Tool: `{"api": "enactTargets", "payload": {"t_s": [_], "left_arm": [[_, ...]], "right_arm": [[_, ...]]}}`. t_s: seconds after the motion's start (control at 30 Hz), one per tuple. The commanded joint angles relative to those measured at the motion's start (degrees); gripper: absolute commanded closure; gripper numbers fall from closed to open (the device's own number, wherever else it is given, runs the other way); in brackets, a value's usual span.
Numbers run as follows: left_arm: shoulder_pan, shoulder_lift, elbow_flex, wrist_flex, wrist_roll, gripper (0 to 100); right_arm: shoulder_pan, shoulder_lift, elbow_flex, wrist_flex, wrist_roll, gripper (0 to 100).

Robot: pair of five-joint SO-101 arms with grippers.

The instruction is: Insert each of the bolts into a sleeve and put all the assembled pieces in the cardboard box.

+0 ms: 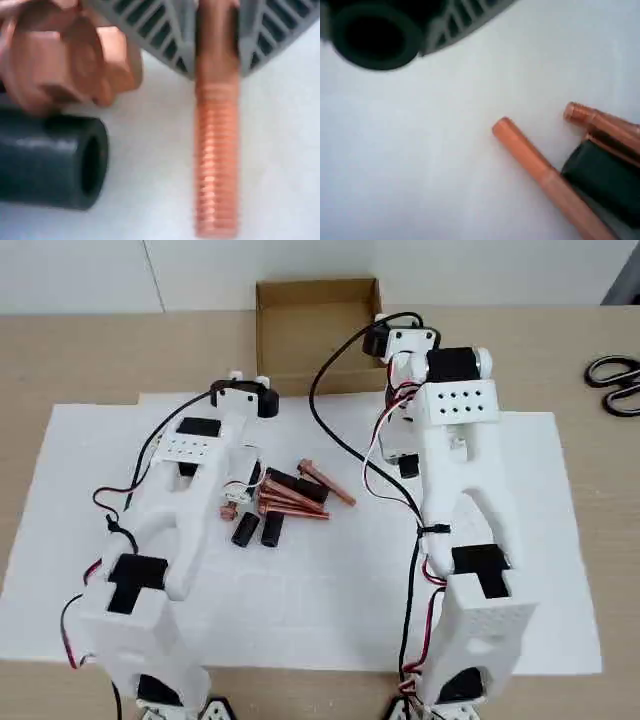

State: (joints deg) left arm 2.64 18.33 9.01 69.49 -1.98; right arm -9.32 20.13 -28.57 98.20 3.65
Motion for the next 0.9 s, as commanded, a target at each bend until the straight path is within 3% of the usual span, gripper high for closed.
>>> {"api": "enactTargets", "payload": {"t_s": [0.0, 0.23, 0.33, 0.43, 0.57, 0.67, 0.77, 0.87], "left_arm": [[-0.5, 0.1, -4.8, 3.1, 0.4, 99], [-4.8, 0.0, -17.0, 9.1, -0.3, 99], [-6.5, 0.0, -23.0, 13.4, -6.7, 99], [-7.6, 0.0, -27.8, 19.4, -20.0, 99], [-10.2, 0.0, -32.1, 28.0, -50.1, 99], [-12.8, 0.0, -33.7, 30.9, -68.1, 99], [-13.8, 0.6, -33.5, 30.9, -79.3, 99], [-13.1, 0.6, -32.1, 30.6, -84.9, 99]], "right_arm": [[0.1, -3.9, -3.2, 0.7, 0.2, 99.5], [0.3, -3.9, -3.2, 0.7, 0.2, 99.5], [0.3, -4.0, -3.2, 0.7, 0.2, 99.5], [0.2, -4.0, -3.2, 0.7, 0.2, 99.5], [0.2, -4.0, -3.2, 0.7, 0.2, 99.5], [0.3, -4.0, -3.2, 0.7, 0.2, 99.5], [0.1, -4.0, -3.2, 0.7, 0.2, 99.5], [0.1, -4.0, -3.2, 0.7, 0.2, 99.5]]}}
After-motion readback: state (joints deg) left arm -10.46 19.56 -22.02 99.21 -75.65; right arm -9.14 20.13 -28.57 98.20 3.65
